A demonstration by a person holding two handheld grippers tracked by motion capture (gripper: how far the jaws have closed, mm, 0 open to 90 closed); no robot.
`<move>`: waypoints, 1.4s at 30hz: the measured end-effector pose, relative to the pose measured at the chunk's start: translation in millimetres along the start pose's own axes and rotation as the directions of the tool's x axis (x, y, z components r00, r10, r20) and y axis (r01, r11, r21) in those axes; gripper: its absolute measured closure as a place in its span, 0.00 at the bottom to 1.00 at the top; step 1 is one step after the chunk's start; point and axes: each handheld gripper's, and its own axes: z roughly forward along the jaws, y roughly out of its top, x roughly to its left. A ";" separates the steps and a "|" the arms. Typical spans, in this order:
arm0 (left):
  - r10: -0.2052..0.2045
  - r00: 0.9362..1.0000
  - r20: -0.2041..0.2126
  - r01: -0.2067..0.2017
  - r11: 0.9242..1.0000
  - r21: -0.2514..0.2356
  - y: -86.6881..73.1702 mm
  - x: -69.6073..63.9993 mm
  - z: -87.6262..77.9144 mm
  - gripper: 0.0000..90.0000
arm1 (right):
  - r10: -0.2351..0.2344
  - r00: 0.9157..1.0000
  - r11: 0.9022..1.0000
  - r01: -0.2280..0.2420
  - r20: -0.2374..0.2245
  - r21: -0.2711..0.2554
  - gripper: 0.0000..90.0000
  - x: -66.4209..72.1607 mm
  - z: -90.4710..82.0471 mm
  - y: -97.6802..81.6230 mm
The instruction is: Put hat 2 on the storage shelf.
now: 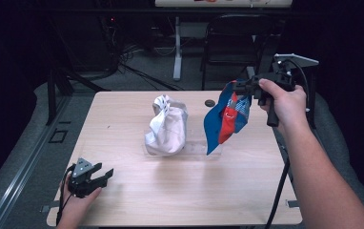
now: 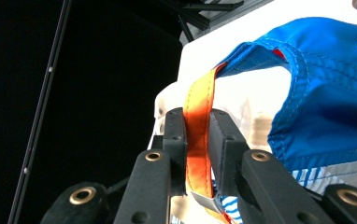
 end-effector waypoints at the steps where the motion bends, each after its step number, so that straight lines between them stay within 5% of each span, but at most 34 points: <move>1: 0.001 1.000 0.001 -0.001 1.000 0.003 0.1 0.2 -0.1 0.50 | 0.004 1.000 1.000 -0.004 0.001 -0.002 0.87 -0.1 1.4 2.0; 17: 0.001 1.000 0.000 -0.001 1.000 0.002 0.2 0.6 0.3 0.50 | 0.022 0.998 1.000 -0.022 0.051 -0.003 0.87 -1.9 23.1 12.4; 29: 0.004 1.000 0.000 -0.004 1.000 0.002 0.4 0.9 -0.1 0.50 | -0.025 0.996 0.999 0.021 0.087 0.045 0.87 3.7 49.1 5.7; 42: 0.004 1.000 0.002 -0.004 1.000 0.001 0.3 -0.5 1.2 0.50 | -0.004 0.995 0.997 -0.004 0.096 0.082 0.86 -22.9 67.7 -6.8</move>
